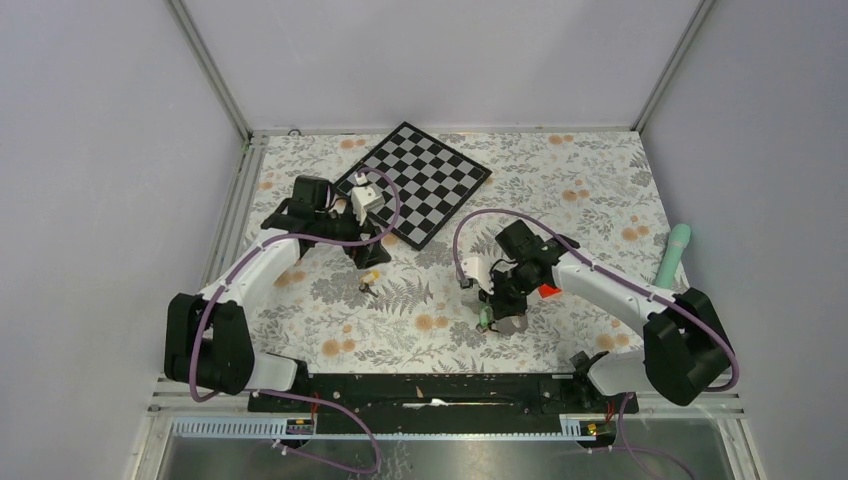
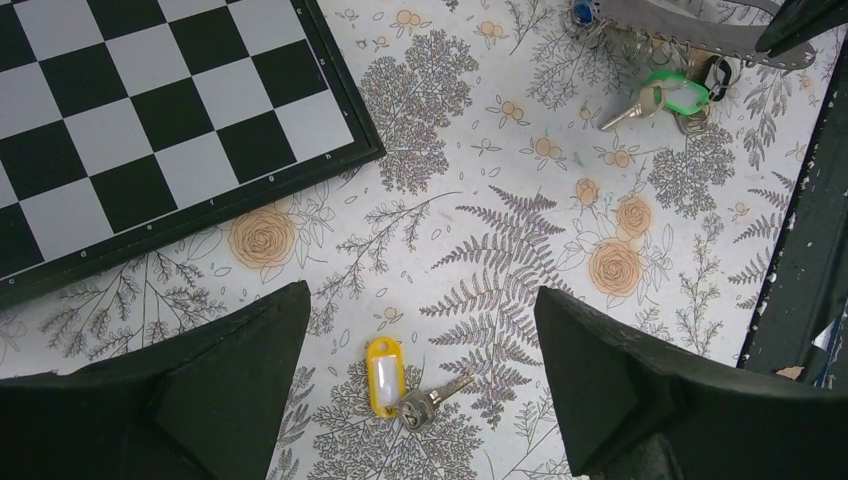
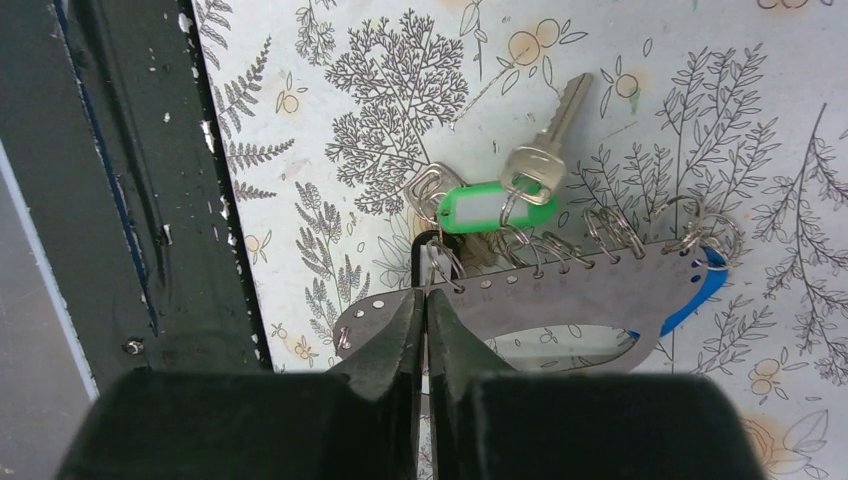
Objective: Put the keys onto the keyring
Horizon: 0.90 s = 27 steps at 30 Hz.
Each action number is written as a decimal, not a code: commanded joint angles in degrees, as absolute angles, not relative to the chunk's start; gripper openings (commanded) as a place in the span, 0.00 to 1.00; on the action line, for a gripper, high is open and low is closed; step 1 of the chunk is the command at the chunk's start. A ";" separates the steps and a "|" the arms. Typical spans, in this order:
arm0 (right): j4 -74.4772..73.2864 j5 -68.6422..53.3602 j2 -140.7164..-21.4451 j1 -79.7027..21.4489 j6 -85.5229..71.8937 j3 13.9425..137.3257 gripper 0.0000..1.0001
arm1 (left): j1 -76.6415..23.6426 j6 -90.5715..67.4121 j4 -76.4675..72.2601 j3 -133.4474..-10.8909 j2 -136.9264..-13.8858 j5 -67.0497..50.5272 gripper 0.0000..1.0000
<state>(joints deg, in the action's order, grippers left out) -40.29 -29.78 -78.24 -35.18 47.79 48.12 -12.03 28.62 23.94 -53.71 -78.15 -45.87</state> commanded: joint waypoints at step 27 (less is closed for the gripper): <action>-45.44 -23.85 -75.56 -30.85 53.86 44.27 0.01 | -11.78 28.74 22.77 -56.82 -78.98 -50.05 0.92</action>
